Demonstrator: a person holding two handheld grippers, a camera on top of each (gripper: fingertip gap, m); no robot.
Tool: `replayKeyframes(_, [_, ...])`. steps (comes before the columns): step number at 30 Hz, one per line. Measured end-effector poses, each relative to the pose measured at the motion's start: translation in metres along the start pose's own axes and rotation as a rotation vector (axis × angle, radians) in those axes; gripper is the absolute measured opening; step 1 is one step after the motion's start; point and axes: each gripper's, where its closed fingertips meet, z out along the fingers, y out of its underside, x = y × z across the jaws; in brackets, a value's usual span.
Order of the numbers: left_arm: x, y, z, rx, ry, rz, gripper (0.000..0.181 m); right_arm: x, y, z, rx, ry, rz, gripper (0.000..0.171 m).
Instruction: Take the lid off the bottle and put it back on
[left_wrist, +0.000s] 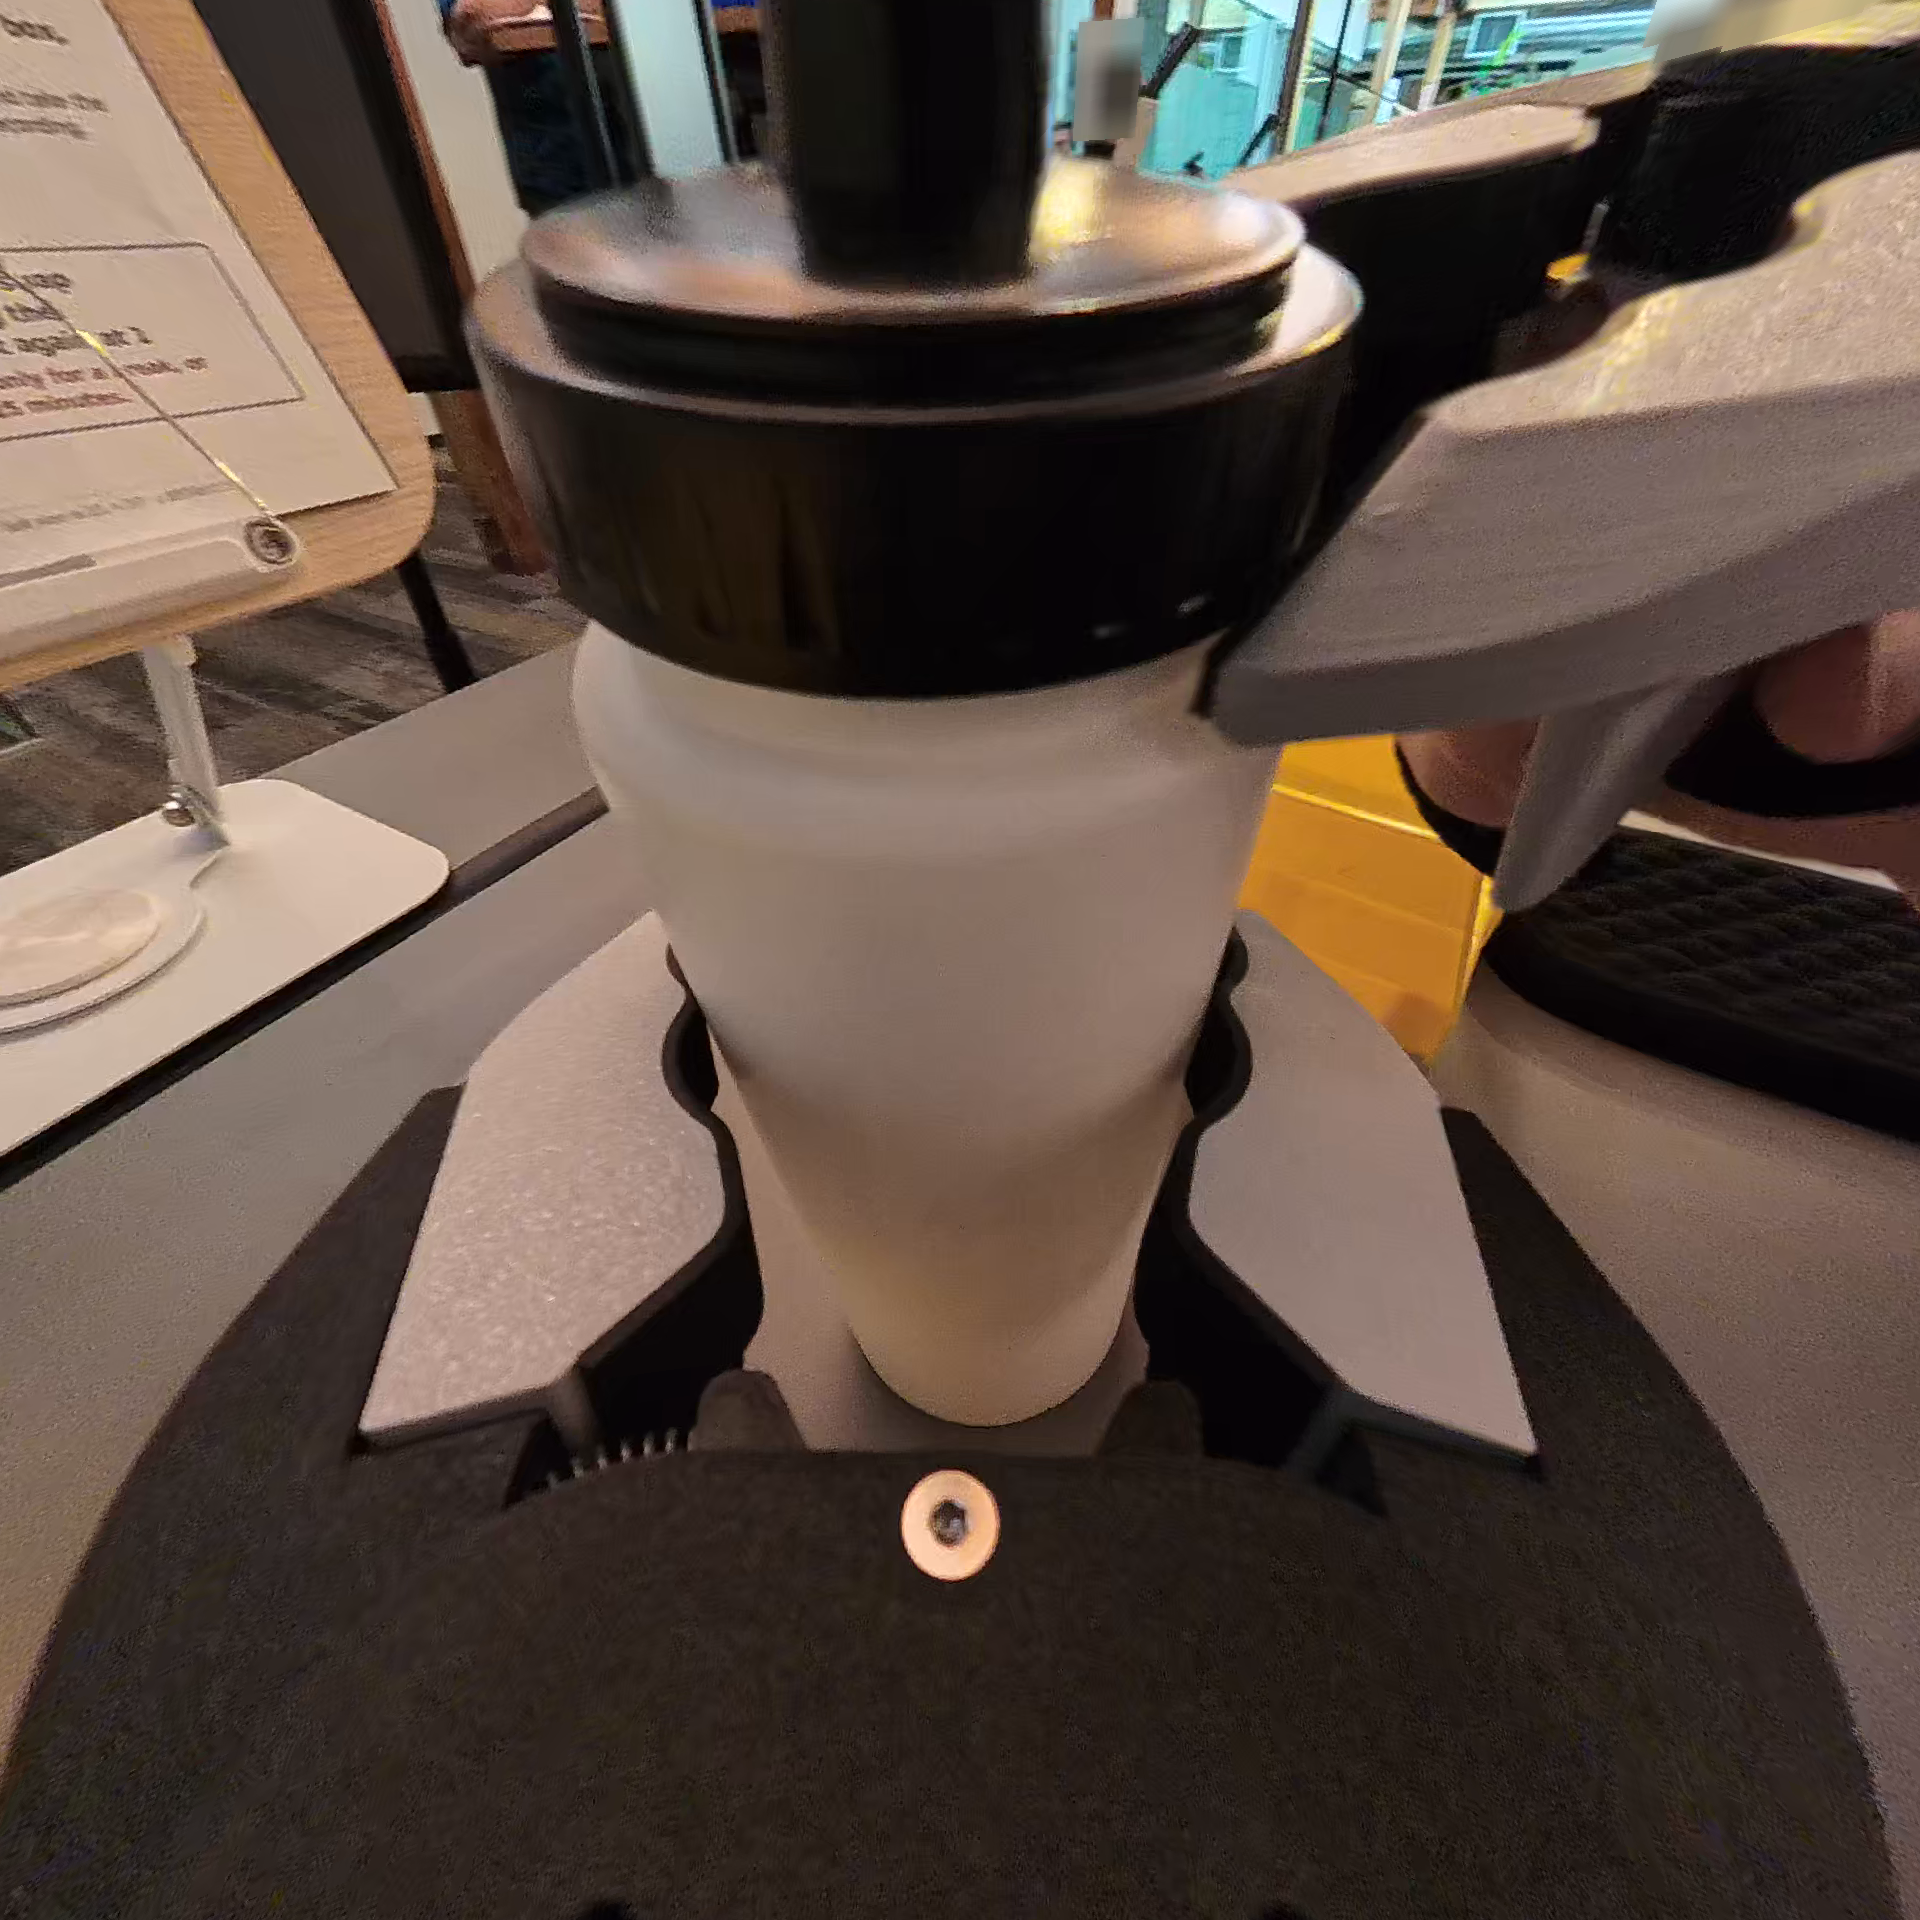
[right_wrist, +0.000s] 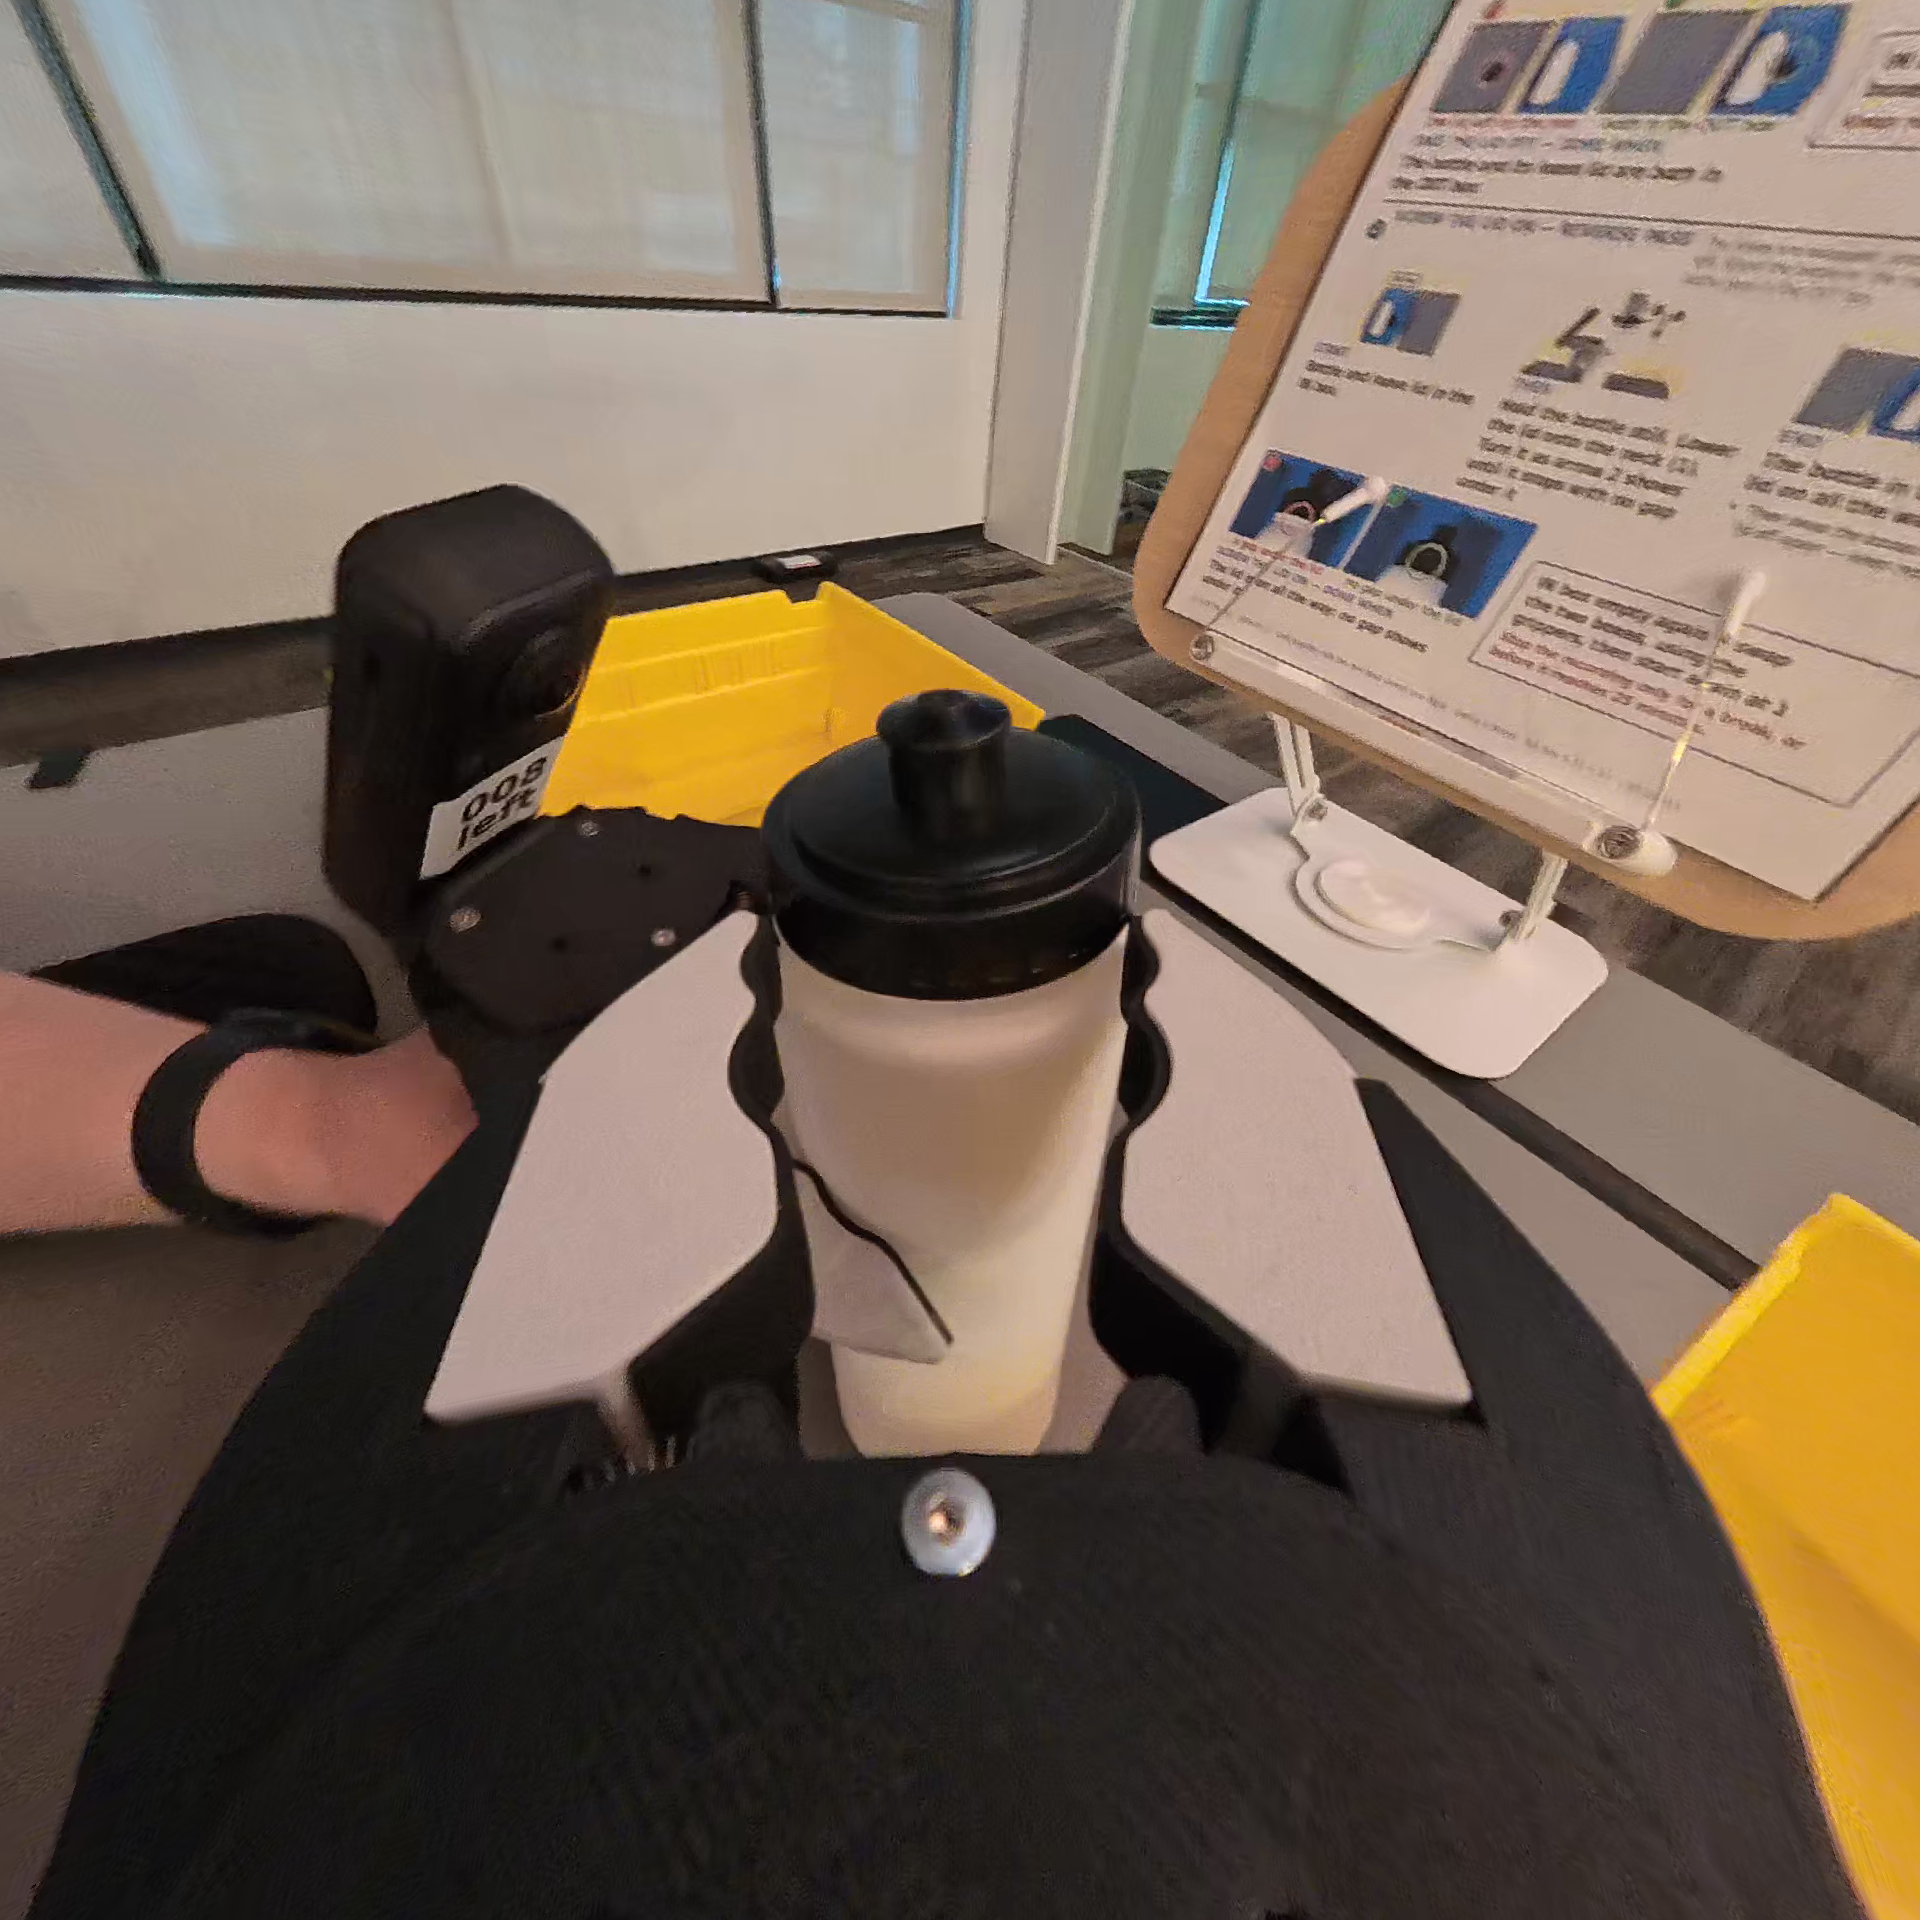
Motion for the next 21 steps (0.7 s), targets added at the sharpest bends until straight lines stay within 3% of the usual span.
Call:
replayKeyframes(4, [0.005, 0.001, 0.002, -0.029, 0.041, 0.086, 0.091, 0.002, -0.013, -0.005, 0.035, -0.139, 0.046, 0.08])
replayKeyframes(8, [0.009, 0.002, 0.003, -0.043, 0.034, 0.119, 0.091, 0.002, 0.0, -0.004, -0.105, -0.214, -0.014, 0.079])
replayKeyframes(11, [0.012, 0.002, 0.002, -0.029, 0.07, 0.089, 0.092, -0.001, 0.001, -0.004, -0.11, -0.232, -0.011, 0.071])
replayKeyframes(13, [0.013, -0.003, 0.001, 0.009, 0.088, 0.053, 0.094, 0.004, 0.0, -0.003, -0.097, -0.244, 0.079, 0.071])
replayKeyframes(16, [0.012, -0.004, 0.002, 0.016, 0.132, -0.078, 0.12, 0.011, 0.001, -0.001, -0.098, -0.3, 0.297, 0.071])
replayKeyframes(19, [0.025, 0.002, 0.001, -0.027, 0.296, -0.227, 0.119, 0.013, 0.007, 0.004, -0.1, -0.354, 0.453, 0.071])
replayKeyframes(21, [0.035, 0.005, 0.0, -0.072, 0.395, -0.289, 0.104, 0.016, 0.01, 0.007, -0.094, -0.357, 0.515, 0.071])
